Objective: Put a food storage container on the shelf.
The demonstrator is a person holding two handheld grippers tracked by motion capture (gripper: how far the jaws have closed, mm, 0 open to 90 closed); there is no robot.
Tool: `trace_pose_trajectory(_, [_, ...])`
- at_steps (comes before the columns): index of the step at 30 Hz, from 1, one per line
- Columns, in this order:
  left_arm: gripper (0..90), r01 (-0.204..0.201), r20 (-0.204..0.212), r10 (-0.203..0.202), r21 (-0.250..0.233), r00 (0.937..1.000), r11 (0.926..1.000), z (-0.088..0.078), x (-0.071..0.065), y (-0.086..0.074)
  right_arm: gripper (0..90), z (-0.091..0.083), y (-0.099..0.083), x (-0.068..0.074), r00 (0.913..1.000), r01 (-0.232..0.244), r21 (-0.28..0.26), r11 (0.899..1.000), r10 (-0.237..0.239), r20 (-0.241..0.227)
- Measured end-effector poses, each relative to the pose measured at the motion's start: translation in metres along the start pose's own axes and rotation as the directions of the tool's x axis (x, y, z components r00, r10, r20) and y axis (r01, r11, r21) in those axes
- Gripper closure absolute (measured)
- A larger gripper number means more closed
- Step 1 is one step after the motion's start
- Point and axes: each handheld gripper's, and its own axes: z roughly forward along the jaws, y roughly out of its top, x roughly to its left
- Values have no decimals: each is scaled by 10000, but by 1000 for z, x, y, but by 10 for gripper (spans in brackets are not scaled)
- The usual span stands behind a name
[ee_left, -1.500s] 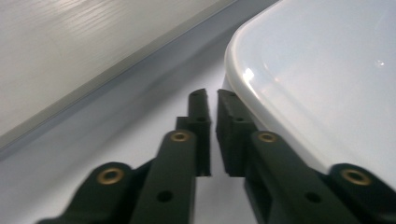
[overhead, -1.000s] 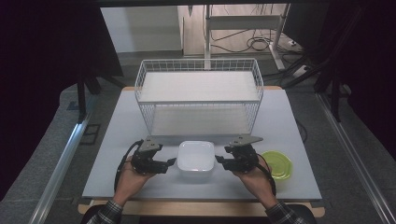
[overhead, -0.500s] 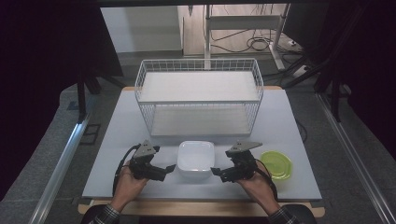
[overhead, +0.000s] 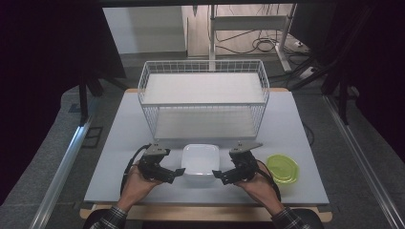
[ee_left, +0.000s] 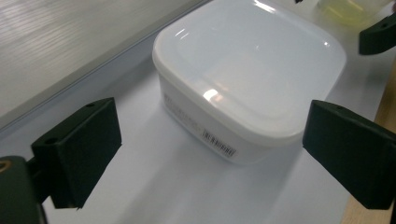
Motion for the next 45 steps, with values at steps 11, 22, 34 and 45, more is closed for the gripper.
trace_pose_trajectory(11, [130,461,748,-464,61,9961,9989,22,10,11,177,9,15,-8,9974,-665,-62,9978,663,-274])
trace_pose_trajectory(22, [128,1174,2033,-1261,544,9710,9916,33,12,7,219,24,14,-12,9829,-1375,487,9893,1424,-1166])
trace_pose_trajectory(34, [492,1468,778,-1481,218,9859,9889,7,-8,5,621,-1,8,-10,9563,-2694,419,9621,2723,-1063])
trace_pose_trajectory(45, [777,2008,-306,-2024,-484,9788,9784,2,-10,7,792,-9,9,-5,9745,-2243,-695,9720,2235,-202])
